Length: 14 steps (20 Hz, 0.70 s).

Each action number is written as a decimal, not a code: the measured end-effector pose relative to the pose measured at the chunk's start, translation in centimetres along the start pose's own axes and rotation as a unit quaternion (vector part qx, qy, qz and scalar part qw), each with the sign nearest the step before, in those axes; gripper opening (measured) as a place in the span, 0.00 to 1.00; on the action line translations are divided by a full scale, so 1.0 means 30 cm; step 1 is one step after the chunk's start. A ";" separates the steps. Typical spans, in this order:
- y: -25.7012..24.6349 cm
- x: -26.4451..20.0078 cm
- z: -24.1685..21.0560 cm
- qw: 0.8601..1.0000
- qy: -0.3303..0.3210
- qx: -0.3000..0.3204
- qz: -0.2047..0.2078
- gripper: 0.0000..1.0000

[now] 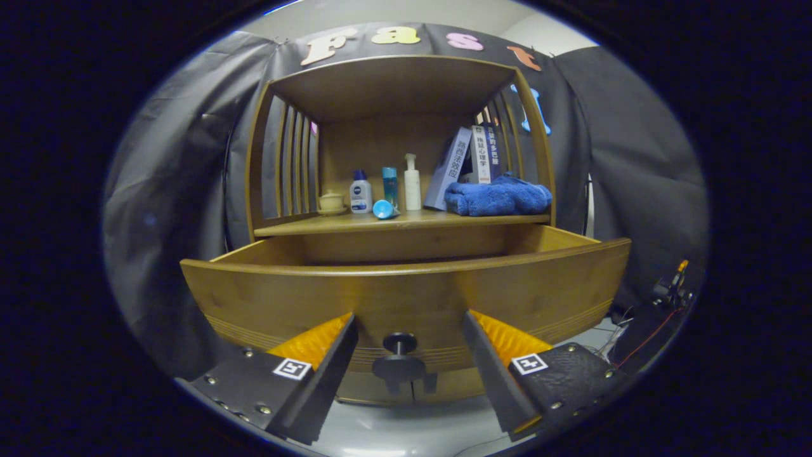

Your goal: Pull open the drawer, take out the items inside it, and place them on the countertop above the cabinet.

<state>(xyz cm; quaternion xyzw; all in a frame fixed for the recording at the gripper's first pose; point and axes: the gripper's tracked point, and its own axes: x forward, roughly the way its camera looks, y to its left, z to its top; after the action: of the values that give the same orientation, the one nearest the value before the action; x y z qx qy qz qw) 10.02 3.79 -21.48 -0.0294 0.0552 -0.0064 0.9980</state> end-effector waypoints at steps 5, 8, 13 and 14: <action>-0.017 0.057 0.045 1.000 -0.012 0.001 0.012 0.99; -0.010 0.137 0.032 1.000 -0.003 0.003 0.014 0.99; 0.005 0.250 0.059 1.000 -0.012 0.007 0.013 0.99; 0.015 0.272 0.056 1.000 -0.004 0.004 0.013 0.99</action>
<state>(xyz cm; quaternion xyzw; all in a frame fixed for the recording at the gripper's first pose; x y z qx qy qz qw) 18.33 4.21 -20.74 -0.0242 0.0512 0.0064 0.9984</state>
